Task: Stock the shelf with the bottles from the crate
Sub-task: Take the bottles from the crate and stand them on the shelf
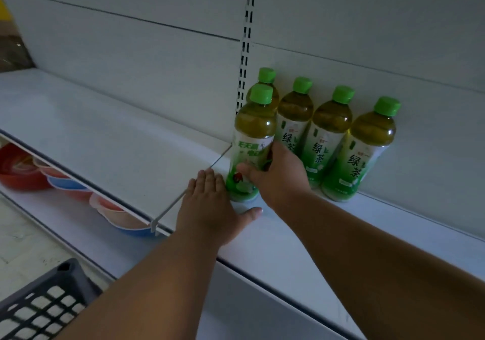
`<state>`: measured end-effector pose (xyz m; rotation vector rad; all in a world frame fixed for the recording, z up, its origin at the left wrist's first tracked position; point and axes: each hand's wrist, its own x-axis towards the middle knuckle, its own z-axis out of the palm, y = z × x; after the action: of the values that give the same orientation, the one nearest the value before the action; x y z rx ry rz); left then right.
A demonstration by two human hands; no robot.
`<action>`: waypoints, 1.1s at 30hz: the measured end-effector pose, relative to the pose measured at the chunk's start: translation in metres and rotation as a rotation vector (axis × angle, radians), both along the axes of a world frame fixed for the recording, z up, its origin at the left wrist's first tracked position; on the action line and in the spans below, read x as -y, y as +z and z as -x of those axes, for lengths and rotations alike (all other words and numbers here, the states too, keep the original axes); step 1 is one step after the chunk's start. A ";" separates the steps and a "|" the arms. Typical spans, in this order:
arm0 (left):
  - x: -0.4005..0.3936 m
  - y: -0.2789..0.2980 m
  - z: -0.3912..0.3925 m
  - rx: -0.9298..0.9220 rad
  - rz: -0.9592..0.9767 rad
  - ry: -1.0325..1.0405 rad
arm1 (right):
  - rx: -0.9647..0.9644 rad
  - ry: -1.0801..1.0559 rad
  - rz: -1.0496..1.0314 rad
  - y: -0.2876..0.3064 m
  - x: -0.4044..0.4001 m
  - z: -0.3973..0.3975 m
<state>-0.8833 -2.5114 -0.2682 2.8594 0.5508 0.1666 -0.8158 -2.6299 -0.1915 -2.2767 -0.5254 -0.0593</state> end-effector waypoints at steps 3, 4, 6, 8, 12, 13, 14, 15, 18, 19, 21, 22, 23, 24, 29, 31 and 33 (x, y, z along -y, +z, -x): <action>0.000 0.000 0.000 -0.004 -0.007 -0.002 | 0.050 -0.019 0.039 0.002 -0.009 -0.009; 0.000 0.000 0.000 -0.007 -0.011 0.000 | 0.060 -0.032 0.044 0.003 -0.013 -0.013; 0.000 0.000 0.000 -0.014 -0.014 0.001 | 0.070 -0.064 0.047 0.003 -0.019 -0.020; 0.000 -0.001 -0.001 -0.013 -0.002 0.003 | 0.074 -0.085 0.054 0.003 -0.021 -0.026; 0.000 -0.001 0.000 0.007 0.014 0.006 | 0.065 -0.084 0.038 -0.001 -0.021 -0.030; 0.000 -0.002 0.000 0.014 0.018 0.010 | 0.057 -0.081 0.044 -0.003 -0.020 -0.029; 0.000 -0.002 -0.001 0.017 0.024 0.013 | 0.050 -0.078 0.054 -0.005 -0.018 -0.027; -0.001 -0.003 -0.002 0.016 0.033 0.012 | 0.045 -0.077 0.057 -0.007 -0.015 -0.023; -0.002 0.001 -0.001 0.028 0.056 -0.014 | 0.095 -0.047 0.038 -0.010 0.002 -0.005; -0.003 0.003 0.002 0.047 0.053 -0.032 | 0.121 -0.015 0.061 -0.009 0.009 0.003; -0.002 0.008 0.017 0.094 0.033 -0.066 | 0.170 0.075 0.149 -0.003 0.019 0.018; 0.000 0.012 0.031 0.112 0.027 -0.069 | 0.192 0.127 0.197 0.001 0.022 0.026; 0.001 0.017 0.048 0.128 0.033 -0.062 | 0.213 0.184 0.238 0.005 0.025 0.035; 0.002 0.022 0.069 0.143 0.044 -0.053 | 0.232 0.246 0.274 0.010 0.026 0.045; 0.005 0.048 0.200 0.103 -0.012 0.027 | 0.363 0.599 0.553 0.025 0.015 0.122; 0.007 0.057 0.252 0.010 -0.070 0.129 | 0.381 0.701 0.569 0.029 0.005 0.162; 0.008 0.066 0.300 -0.033 -0.074 0.276 | 0.402 0.801 0.576 0.032 -0.006 0.204</action>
<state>-1.1832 -2.5198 -0.2021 2.8487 0.9640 0.1884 -1.0202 -2.6236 -0.1599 -2.4090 -1.8217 0.0437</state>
